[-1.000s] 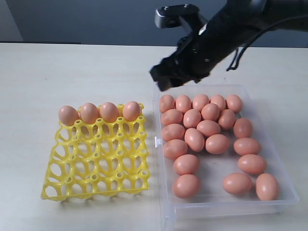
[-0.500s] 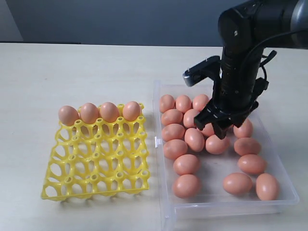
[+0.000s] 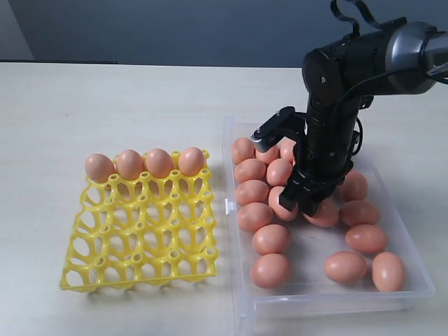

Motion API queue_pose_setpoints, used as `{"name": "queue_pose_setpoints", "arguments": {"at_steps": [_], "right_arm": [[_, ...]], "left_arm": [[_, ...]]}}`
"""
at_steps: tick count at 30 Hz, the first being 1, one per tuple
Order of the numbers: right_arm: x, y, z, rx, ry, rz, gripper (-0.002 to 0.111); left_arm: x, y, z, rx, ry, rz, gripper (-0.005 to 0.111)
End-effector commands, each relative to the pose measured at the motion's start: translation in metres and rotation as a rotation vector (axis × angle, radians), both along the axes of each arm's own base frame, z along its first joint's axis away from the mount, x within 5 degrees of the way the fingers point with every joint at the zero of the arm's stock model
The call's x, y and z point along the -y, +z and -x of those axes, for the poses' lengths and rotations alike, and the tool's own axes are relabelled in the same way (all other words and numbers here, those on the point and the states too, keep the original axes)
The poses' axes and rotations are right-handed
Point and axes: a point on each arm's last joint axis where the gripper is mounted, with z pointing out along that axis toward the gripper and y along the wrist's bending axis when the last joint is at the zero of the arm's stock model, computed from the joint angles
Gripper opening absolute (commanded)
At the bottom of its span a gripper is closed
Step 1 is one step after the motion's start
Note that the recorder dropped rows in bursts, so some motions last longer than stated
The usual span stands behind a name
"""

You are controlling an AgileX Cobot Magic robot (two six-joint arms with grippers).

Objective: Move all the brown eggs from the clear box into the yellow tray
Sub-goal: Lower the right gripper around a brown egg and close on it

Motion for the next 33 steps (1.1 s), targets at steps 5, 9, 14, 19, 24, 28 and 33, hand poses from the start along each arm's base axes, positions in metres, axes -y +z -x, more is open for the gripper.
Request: {"name": "queue_pose_setpoints", "arguments": {"at_steps": [5,9,14,19,24,28,33], "right_arm": [[0.001,-0.028,0.002,-0.118,0.011,0.046,0.048],[0.000,-0.028,0.001,-0.104,0.003,0.038,0.044],[0.000,-0.028,0.002,-0.114,0.000,0.039,0.004],[-0.002,-0.013,0.003,-0.078,-0.055,-0.001,0.001],[-0.010,0.031,0.005,0.003,-0.115,-0.156,0.001],[-0.023,0.079,0.002,0.152,-0.150,-0.381,0.001],[-0.055,0.118,0.000,0.250,-0.168,-0.817,0.001]], "left_arm": [[0.001,0.001,0.000,0.011,-0.012,0.001,0.000],[0.001,0.001,0.000,0.011,-0.012,0.001,0.000],[0.001,0.001,0.000,0.011,-0.012,0.001,0.000],[0.001,0.001,0.000,0.011,-0.012,0.001,0.000],[0.001,0.001,0.000,0.011,-0.012,0.001,0.000],[0.001,0.001,0.000,0.011,-0.012,0.001,0.000],[0.001,0.001,0.000,0.011,-0.012,0.001,0.000]]}}
